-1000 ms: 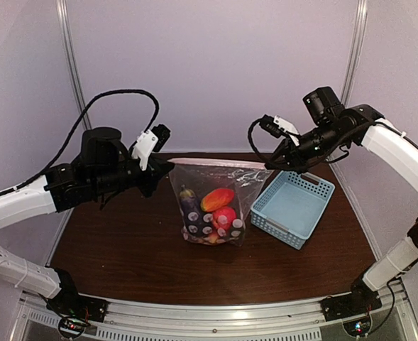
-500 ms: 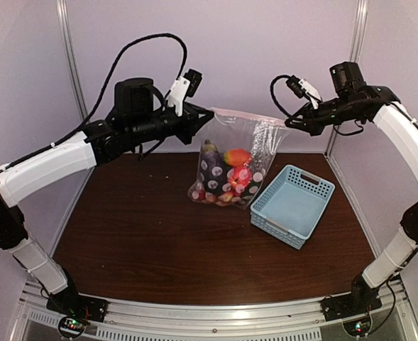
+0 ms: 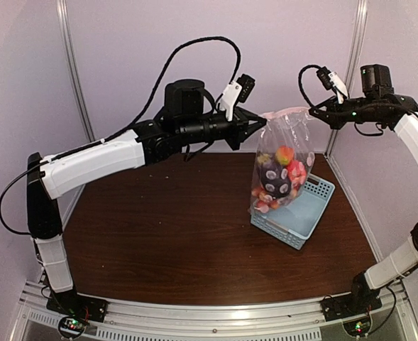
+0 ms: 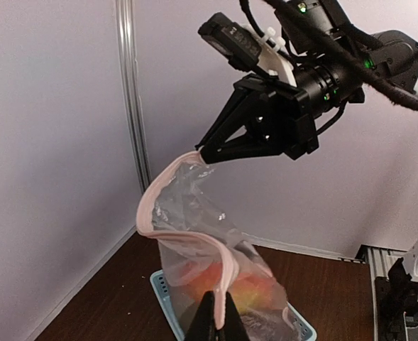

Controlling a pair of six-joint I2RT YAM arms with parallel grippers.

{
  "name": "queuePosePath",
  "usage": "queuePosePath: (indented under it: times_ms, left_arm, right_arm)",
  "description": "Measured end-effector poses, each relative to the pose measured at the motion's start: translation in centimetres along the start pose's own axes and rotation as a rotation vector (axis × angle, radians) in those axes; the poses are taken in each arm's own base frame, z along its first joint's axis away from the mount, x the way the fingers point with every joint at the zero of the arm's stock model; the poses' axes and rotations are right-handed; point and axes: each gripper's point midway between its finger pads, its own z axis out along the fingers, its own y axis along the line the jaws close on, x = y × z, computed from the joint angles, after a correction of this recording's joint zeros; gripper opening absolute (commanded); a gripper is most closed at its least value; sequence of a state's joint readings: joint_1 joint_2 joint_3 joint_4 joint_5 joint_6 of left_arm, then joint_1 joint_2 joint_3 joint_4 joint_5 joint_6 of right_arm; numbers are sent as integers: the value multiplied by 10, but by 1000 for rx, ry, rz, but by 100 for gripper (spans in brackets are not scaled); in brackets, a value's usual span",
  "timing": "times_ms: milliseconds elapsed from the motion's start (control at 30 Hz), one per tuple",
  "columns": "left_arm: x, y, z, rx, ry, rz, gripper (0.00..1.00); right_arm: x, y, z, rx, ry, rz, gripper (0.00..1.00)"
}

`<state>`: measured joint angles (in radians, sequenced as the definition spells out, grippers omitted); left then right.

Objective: Place the food in the zip-top bag and seal the zipper
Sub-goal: Zip the zipper on the zipper food storage bag, then reset both arms

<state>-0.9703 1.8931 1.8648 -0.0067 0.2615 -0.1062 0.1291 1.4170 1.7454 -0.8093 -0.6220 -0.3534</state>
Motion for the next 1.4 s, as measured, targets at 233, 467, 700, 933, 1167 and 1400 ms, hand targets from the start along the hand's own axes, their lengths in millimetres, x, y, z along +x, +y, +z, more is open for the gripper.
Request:
queuePosePath:
  times_ms: [233,467,700,933,1167,1400]
  left_arm:
    - [-17,39,-18,-138,-24,54,0]
    - [-25,98,-60,-296,-32,61,0]
    - [42,72,-107,-270,97,-8,32]
    - [130,27,-162,-198,257,-116,74]
    - [56,32,-197,-292,110,-46,83]
    - [13,89,-239,-688,75,-21,98]
  right_arm:
    - [-22,1,13,-73,-88,45,2]
    - [-42,8,44,-215,-168,113,3]
    - [14,77,53,-409,-106,84,42]
    - [126,153,51,-649,164,57,71]
    - [84,133,23,-597,115,26,100]
    - [61,35,8,-133,27,153,100]
